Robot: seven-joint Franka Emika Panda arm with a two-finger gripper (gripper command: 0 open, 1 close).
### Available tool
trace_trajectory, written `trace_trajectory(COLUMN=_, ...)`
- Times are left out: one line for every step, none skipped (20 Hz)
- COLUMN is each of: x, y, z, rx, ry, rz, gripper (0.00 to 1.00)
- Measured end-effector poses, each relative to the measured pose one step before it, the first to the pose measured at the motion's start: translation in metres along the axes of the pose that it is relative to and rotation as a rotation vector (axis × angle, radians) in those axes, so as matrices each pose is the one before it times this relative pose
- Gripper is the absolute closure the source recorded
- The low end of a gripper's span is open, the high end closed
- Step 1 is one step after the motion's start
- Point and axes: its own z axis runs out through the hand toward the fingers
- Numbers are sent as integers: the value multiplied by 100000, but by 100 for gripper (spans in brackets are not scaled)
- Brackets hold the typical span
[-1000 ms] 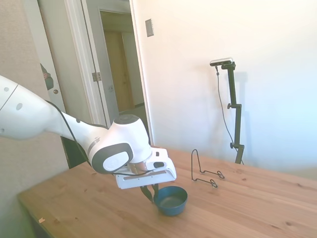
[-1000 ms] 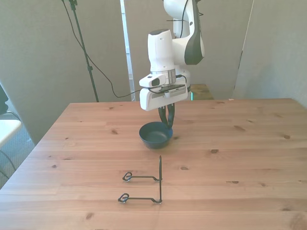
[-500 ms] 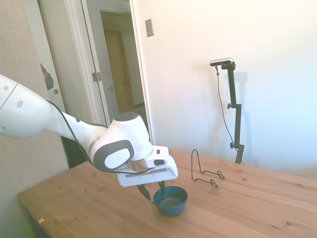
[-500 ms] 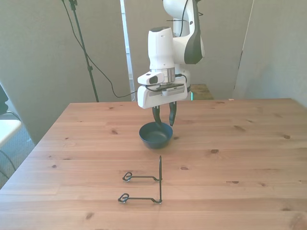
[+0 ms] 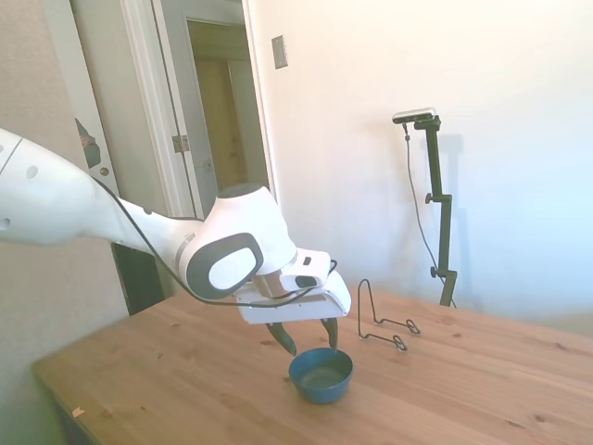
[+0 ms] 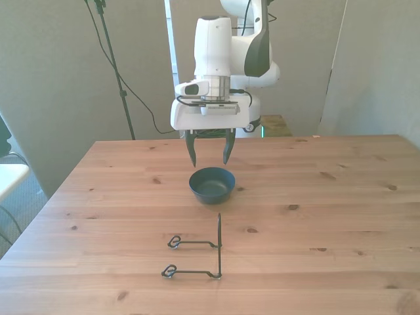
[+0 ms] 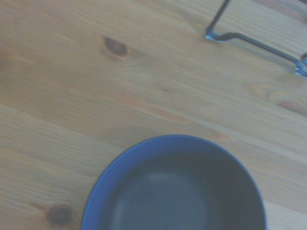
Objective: Unload the bowl
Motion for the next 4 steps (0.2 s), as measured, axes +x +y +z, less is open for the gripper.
trace_trajectory(x=518, y=261, z=-910, rx=-1084, ry=58, rz=2703, gripper=0)
trace_trajectory(x=470, y=263, z=-876, rx=-519, ry=-113, rz=2173, gripper=0)
trace_trajectory(x=491, y=332, z=-780, rx=-489, ry=-375, rz=1841, gripper=0)
trace_trajectory(x=488, y=368, z=-700, rx=-688, ry=-631, rz=1360, gripper=0)
